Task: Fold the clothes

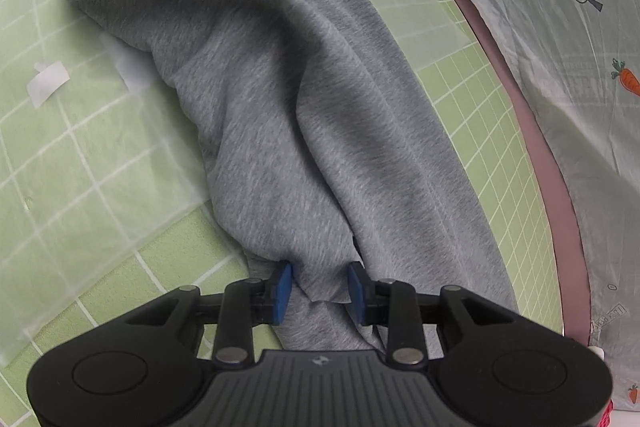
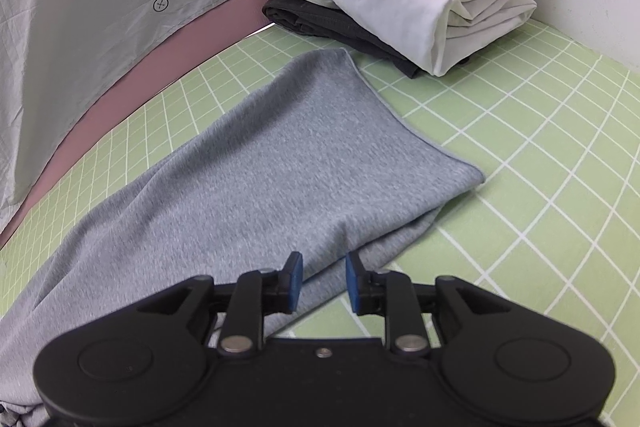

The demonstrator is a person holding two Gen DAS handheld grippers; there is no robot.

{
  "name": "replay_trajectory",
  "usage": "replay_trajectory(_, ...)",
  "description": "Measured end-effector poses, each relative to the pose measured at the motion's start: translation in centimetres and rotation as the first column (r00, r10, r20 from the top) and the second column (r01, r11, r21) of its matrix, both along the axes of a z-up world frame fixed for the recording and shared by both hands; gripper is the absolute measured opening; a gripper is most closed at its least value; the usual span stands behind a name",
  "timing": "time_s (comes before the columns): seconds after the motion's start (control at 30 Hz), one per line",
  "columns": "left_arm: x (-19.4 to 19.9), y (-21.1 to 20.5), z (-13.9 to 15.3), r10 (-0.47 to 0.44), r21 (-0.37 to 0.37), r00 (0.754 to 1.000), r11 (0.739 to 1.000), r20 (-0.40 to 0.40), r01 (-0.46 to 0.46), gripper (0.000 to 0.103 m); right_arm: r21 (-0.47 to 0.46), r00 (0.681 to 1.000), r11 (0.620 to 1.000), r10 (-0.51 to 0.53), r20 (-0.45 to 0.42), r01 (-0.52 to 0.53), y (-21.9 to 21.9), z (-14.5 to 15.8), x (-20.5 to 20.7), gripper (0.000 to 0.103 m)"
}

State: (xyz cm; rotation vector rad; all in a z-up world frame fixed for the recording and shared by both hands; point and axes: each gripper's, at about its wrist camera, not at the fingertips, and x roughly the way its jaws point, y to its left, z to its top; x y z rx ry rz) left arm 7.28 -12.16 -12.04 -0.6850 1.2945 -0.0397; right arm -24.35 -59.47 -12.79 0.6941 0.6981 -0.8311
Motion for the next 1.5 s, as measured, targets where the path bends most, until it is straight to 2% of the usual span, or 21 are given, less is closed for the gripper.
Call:
replay_trajectory(0.13,0.0,0.1,-0.1,0.01,-0.009,1.0,1.0,0.01,-0.01,0.029,0.008,1.0,1.0,-0.001,0.005,0.001,0.0,0.0,0.2,0.027)
replay_trajectory(0.2,-0.1,0.2,0.0,0.011,-0.011,1.0,1.0,0.023,-0.011,0.007,0.01,1.0,1.0,-0.002,0.007,0.002,0.0,0.0,0.2,0.027)
replay_trajectory(0.27,-0.1,0.4,0.2,0.011,0.0,0.999,1.0,0.038,-0.011,0.003,0.012,1.0,1.0,-0.004,0.008,0.004,-0.1,0.0,0.2,0.028)
replay_trajectory(0.5,-0.8,1.8,2.1,0.009,-0.033,0.995,0.999,0.104,-0.006,0.002,0.033,0.999,0.999,-0.036,0.039,0.035,-0.6,-0.1,0.0,0.033)
replay_trajectory(0.73,-1.2,2.3,1.8,0.013,-0.026,0.995,1.0,0.096,-0.011,0.002,0.066,0.999,0.997,-0.043,0.029,0.041,-1.6,-0.9,1.0,0.032)
replay_trajectory(0.83,-1.4,2.2,1.9,0.011,-0.021,0.995,1.0,0.101,-0.009,0.002,0.063,1.0,0.998,-0.018,0.006,0.017,-1.8,-1.2,1.4,0.013)
replay_trajectory(0.87,-1.4,2.2,2.0,0.008,-0.018,0.994,1.0,0.106,-0.006,0.002,0.056,1.0,0.998,-0.005,0.003,0.005,-1.8,-1.2,1.5,0.001)
replay_trajectory(1.03,-1.2,2.7,3.2,0.026,-0.055,0.99,0.998,0.139,-0.018,0.001,-0.041,0.999,0.999,0.018,0.045,-0.016,-1.8,1.1,1.0,0.0)
replay_trajectory(1.17,-1.4,3.4,5.7,0.013,-0.097,0.978,0.995,0.21,0.007,0.001,-0.102,0.995,0.995,0.008,0.104,0.003,-2.1,4.0,0.2,0.0)
replay_trajectory(1.27,-2.2,4.3,6.7,0.015,-0.103,0.972,0.995,0.235,0.009,0.0,-0.155,0.995,0.988,0.015,0.098,0.0,-1.6,5.5,-0.3,0.0)
replay_trajectory(1.37,-3.3,5.0,4.7,-0.015,-0.016,0.983,1.0,0.185,0.018,0.0,-0.166,1.0,0.986,0.023,0.015,-0.02,-1.1,4.2,-0.4,0.0)
replay_trajectory(1.5,-3.9,5.3,0.9,-0.051,0.135,0.997,0.99,0.057,0.043,0.001,-0.062,0.995,0.998,0.015,-0.101,-0.021,-1.5,0.3,-0.3,0.001)
